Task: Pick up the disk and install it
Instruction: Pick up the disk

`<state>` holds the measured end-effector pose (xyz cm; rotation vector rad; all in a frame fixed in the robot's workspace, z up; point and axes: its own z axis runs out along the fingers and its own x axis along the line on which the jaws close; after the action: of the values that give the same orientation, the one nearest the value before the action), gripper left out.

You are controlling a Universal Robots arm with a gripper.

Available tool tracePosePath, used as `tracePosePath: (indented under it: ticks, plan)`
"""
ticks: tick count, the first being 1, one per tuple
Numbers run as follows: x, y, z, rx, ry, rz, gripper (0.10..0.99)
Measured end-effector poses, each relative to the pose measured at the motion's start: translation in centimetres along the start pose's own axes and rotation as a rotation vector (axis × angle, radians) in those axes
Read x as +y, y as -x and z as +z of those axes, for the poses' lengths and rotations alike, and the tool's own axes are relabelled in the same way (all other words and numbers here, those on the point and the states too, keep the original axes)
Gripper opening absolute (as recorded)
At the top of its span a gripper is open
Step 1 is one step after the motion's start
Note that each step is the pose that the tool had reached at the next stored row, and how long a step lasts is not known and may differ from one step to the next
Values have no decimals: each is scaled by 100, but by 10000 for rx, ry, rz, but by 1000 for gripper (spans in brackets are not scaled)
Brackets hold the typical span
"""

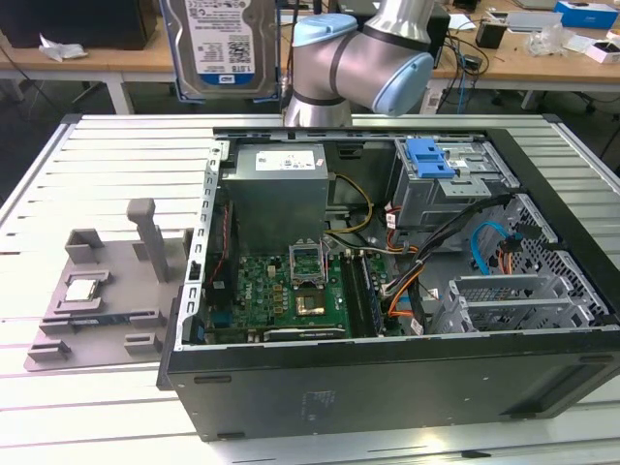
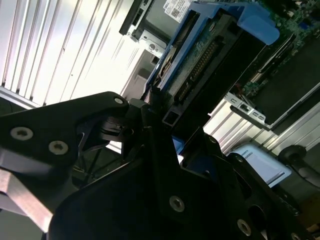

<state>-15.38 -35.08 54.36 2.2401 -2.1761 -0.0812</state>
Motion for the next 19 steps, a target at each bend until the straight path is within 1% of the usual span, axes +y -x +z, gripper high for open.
tracePosePath:
  ticks: [2, 4, 6, 7, 9, 11, 13, 15, 17, 19]
  plan:
    - [-71, -2, -2, -1, -1, -1, 365]
    - [-183, -5, -7, -1, 0, -2, 365]
    - [-250, -7, -9, 0, 1, -5, 365]
    - [-311, -9, -12, 0, 2, -4, 365]
    - [-409, -12, -14, -1, 1, -7, 365]
    - [-459, -13, -15, 0, 1, -5, 365]
    - [-545, -16, -16, -1, 1, -7, 365]
    - [-670, -20, -18, 0, 2, -8, 365]
    - [-728, -21, -18, -1, 2, -7, 365]
    - [-830, -24, -17, 1, 4, -8, 365]
